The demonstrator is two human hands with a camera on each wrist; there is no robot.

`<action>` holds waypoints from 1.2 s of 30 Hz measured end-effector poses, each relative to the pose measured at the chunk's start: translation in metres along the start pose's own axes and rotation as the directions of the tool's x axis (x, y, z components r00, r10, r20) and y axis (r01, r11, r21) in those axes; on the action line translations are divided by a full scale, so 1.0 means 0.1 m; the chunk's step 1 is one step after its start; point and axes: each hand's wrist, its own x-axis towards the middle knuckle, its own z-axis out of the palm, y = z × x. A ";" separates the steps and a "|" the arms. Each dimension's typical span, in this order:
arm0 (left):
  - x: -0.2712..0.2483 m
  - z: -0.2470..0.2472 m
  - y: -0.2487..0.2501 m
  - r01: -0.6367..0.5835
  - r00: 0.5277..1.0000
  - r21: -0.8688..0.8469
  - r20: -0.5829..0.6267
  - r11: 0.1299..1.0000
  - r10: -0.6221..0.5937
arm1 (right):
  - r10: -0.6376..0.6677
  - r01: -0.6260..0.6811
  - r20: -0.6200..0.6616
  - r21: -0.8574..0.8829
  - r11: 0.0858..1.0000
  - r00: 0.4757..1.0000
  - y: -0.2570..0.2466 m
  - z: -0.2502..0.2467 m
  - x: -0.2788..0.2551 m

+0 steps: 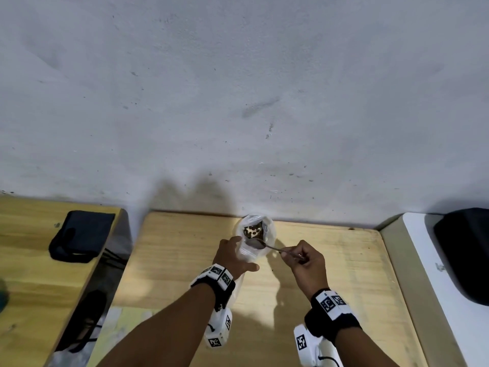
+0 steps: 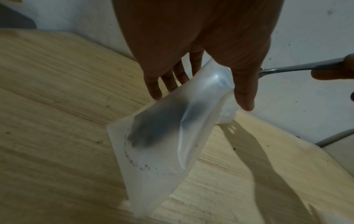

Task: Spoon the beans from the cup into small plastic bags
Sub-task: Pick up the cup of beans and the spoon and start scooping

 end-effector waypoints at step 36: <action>-0.36 -0.61 0.58 -0.267 0.963 -0.298 -0.108 0.917 0.245 | 0.026 0.038 0.426 -0.142 0.989 0.904 -0.97 0.20 0.11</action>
